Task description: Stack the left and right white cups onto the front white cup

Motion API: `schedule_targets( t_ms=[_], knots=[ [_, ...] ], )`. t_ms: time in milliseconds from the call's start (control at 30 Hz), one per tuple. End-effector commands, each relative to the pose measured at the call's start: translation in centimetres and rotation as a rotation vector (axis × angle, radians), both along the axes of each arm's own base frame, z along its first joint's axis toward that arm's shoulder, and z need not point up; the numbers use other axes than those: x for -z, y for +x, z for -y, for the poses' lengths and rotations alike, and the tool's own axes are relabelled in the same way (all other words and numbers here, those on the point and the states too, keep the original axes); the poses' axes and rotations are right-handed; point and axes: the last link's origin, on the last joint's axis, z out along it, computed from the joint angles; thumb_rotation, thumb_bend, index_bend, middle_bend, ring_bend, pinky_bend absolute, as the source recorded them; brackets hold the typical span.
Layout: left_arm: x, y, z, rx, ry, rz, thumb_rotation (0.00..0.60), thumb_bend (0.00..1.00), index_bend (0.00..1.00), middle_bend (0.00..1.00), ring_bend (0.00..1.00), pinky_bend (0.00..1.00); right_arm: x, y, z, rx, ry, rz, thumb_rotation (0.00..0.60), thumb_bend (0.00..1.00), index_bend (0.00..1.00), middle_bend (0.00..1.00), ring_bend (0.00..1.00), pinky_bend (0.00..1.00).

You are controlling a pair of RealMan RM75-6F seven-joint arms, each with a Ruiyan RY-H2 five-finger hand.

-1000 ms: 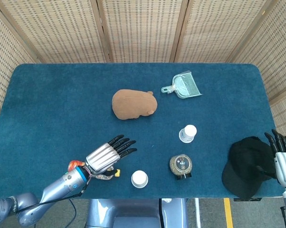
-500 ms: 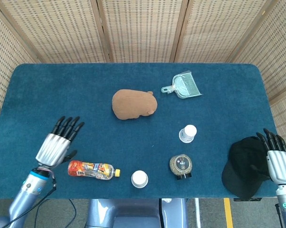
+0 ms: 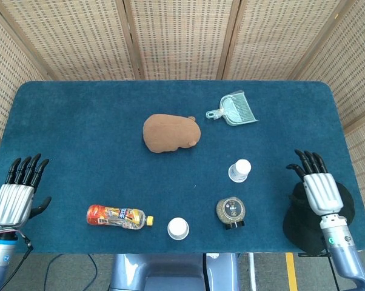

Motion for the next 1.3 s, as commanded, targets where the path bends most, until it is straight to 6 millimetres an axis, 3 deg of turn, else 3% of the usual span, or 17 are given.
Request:
schedule_targets(
  t_ms=[33,200,267,400,1000,1300],
  knots=[
    [-0.2,-0.2,0.0,0.003,-0.002,0.006,0.600,0.27,0.03,0.00,0.00,0.00,1.7,2.5,2.1,-0.033,0.044,0.000,0.600,0.11,0.37,0.17,0.02,0.11],
    [-0.3,-0.5,-0.2,-0.001,-0.010,0.021,0.600,0.27,0.03,0.00,0.00,0.00,4.1,4.5,4.7,-0.032,0.107,-0.031,0.600,0.14,0.41,0.20,0.05,0.12],
    [-0.5,-0.6,-0.3,-0.003,-0.008,0.032,0.600,0.27,0.03,0.00,0.00,0.00,6.0,5.5,6.3,-0.023,0.153,-0.058,0.600,0.15,0.40,0.20,0.05,0.12],
    [-0.6,-0.7,-0.4,-0.007,-0.013,0.037,0.600,0.27,0.03,0.00,0.00,0.00,7.2,6.1,7.4,0.004,0.174,-0.074,0.600,0.18,0.38,0.20,0.05,0.12],
    [-0.6,-0.8,-0.7,-0.003,-0.028,0.050,0.600,0.27,0.03,0.00,0.00,0.00,9.4,6.1,10.0,0.072,0.215,-0.118,0.600,0.20,0.37,0.19,0.05,0.12],
    [-0.8,-0.8,-0.8,0.000,-0.025,0.060,0.600,0.27,0.04,0.00,0.00,0.00,10.7,5.7,10.4,0.099,0.241,-0.121,0.600,0.28,0.44,0.20,0.05,0.12]
  ],
)
